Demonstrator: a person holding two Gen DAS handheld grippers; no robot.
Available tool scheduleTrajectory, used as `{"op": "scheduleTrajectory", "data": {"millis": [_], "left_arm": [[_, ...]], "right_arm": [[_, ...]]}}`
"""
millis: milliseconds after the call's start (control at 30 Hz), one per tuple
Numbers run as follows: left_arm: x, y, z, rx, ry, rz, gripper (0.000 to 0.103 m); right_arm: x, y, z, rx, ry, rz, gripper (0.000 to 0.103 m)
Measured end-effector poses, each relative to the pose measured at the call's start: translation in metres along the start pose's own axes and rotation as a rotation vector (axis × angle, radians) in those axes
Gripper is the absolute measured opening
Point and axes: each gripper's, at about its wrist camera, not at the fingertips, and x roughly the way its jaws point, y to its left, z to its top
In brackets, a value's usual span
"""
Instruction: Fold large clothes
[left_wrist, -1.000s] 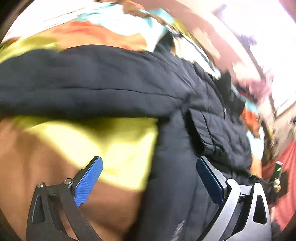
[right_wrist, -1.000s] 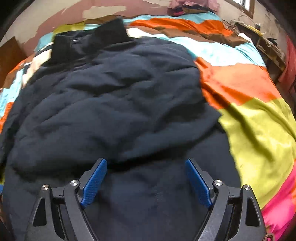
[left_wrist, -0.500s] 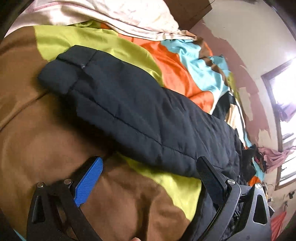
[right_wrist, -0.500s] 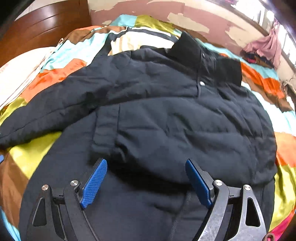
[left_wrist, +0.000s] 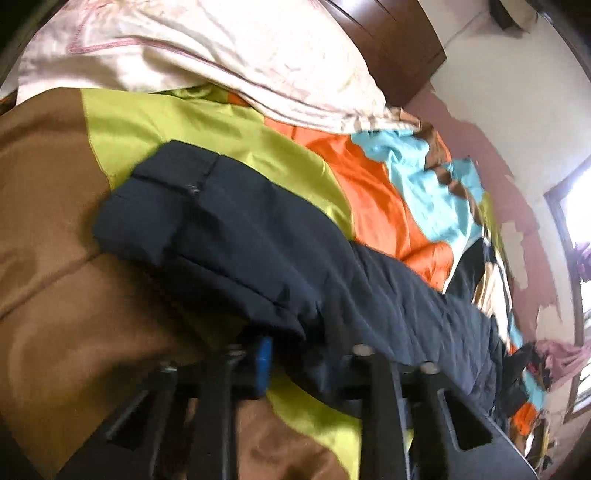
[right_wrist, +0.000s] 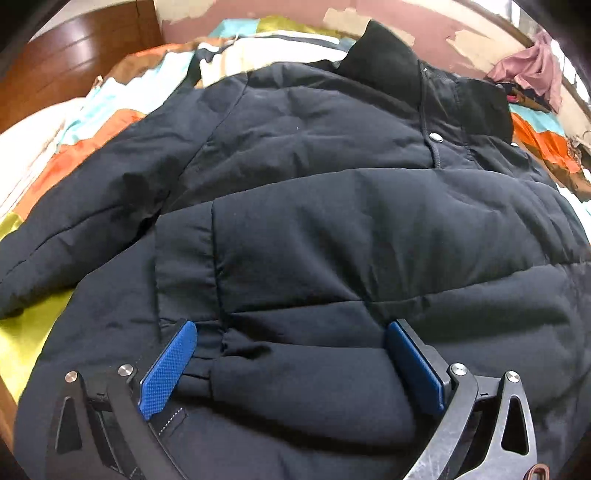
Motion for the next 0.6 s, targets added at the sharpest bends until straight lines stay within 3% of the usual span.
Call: {"op": "scheduleTrajectory", "data": {"millis": [133,233,300,433,500,600], "left_arm": [[-0.023,-0.017,0.005,0.026,-0.114,-0.091,0.006],[-0.053,-0.050,0.002,0.131,-0.238,-0.208,0.005],[-0.068,-0.072,-0.003,0.216,-0.293,-0.274,0.005],[-0.098,-0.117,-0.032,0.441,-0.364,-0.439,0.005],[-0.107,-0.136,-0.051,0.523,-0.400,-0.465,0.005],[-0.111,-0.165,-0.081,0.634,-0.382,-0.539,0.005]], "right_arm": [[-0.001,-0.001,-0.003,0.002,-0.026,0.006,0.103],[-0.004,-0.003,-0.002,0.009,-0.026,0.025,0.103],[-0.015,-0.011,0.000,0.037,-0.025,0.094,0.103],[-0.052,-0.048,0.002,0.202,-0.023,0.173,0.103],[-0.072,-0.074,-0.002,0.274,-0.025,0.203,0.103],[-0.101,-0.113,-0.009,0.320,-0.050,0.223,0.103]]}}
